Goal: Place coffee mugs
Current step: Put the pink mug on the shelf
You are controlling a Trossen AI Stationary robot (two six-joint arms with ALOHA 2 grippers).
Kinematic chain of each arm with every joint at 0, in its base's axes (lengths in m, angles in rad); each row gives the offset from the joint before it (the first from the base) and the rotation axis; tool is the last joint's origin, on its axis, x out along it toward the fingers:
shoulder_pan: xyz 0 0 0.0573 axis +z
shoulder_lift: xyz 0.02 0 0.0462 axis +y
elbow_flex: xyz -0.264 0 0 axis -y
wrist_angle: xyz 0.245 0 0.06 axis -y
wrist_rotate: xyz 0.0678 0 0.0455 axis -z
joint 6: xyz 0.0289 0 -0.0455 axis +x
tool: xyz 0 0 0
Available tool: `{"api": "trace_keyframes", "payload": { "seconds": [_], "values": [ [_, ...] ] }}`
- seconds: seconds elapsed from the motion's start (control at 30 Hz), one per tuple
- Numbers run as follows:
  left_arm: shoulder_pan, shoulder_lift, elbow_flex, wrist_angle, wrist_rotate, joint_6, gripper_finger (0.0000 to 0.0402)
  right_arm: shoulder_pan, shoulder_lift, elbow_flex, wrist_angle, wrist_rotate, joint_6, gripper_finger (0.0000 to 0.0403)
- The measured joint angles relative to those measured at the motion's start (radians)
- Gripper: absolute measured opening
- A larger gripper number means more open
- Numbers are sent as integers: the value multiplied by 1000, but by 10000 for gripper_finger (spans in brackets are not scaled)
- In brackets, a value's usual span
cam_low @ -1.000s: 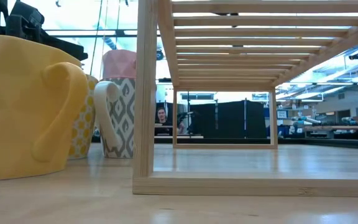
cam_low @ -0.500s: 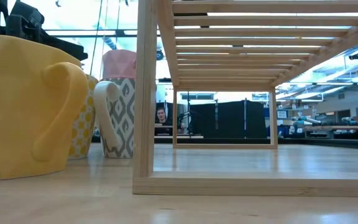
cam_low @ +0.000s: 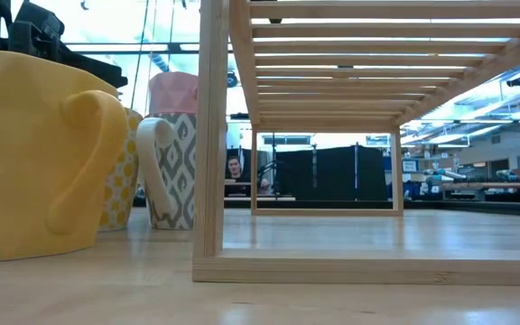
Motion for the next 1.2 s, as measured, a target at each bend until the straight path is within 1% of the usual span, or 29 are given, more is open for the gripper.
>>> {"api": "trace_keyframes", "payload": {
  "seconds": [0.1,0.2,0.43,0.73,0.93,1.2],
  "values": [
    [0,0,0,0,0,0,224,4,53,90,-154,81,72,162],
    [0,0,0,0,0,0,224,4,98,140,-218,100,148,162],
    [0,0,0,-1,0,0,224,5,153,154,-245,79,218,162],
    [0,0,0,-1,0,0,224,4,159,155,-306,100,300,162],
    [0,0,0,-1,0,0,224,2,176,153,-325,103,305,162],
    [0,1,0,-2,0,0,224,-19,244,153,-306,80,301,162]
  ]
}}
